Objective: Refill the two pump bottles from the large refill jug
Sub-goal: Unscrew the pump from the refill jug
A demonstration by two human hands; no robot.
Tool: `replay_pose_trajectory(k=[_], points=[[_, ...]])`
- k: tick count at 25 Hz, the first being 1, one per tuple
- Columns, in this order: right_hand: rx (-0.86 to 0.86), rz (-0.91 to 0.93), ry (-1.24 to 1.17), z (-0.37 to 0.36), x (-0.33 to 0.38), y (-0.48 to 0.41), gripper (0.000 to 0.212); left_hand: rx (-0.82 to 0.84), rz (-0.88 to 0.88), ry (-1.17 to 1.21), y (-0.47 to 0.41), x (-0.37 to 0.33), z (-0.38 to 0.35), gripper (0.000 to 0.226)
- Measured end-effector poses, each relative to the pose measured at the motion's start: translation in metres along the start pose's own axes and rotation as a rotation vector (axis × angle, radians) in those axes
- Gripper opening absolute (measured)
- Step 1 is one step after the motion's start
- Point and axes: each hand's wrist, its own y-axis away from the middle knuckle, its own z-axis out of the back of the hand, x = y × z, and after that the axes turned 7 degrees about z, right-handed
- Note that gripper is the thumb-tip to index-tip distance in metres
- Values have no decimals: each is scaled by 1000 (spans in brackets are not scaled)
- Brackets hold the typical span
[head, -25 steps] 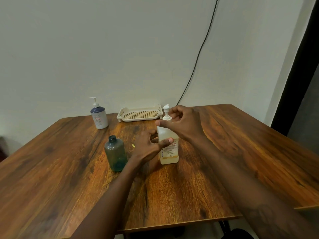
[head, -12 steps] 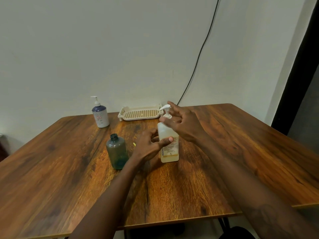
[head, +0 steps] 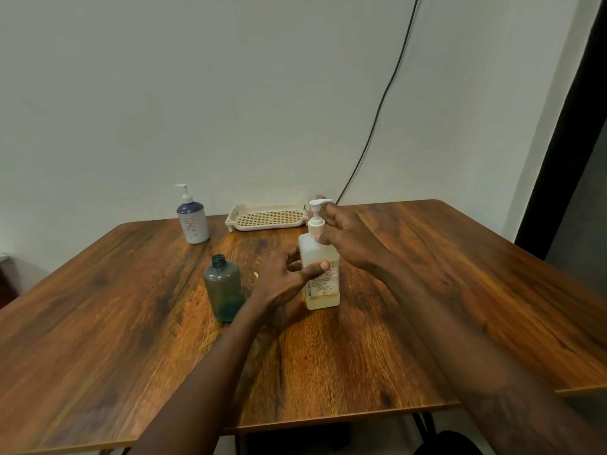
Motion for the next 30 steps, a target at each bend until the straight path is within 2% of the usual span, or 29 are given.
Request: replay_pose_trajectory(k=[2, 4, 6, 9, 13, 19, 23, 30], points=[[-100, -19, 117, -2, 2, 1, 67, 2, 5, 0, 1, -3, -1, 43], [-283, -9, 385, -5, 4, 4, 61, 2, 12, 6, 2, -5, -1, 37], [-353, 16, 488, -7, 1, 3, 52, 5, 12, -8, 2, -7, 1, 31], [-314, 51, 364, -8, 0, 1, 35, 28, 17, -4, 3, -9, 4, 34], [-221, 65, 233, -6, 5, 4, 37, 66, 52, 45, 5, -12, 7, 44], [-277, 135, 143, 4, 21, 0, 35, 60, 70, 40, 5, -10, 6, 55], [-307, 197, 56, 8, 34, -5, 33, 61, 82, 30, 5, -11, 6, 54], [-461, 293, -115, 27, 54, -7, 30, 79, 111, 13, 6, -12, 8, 61]])
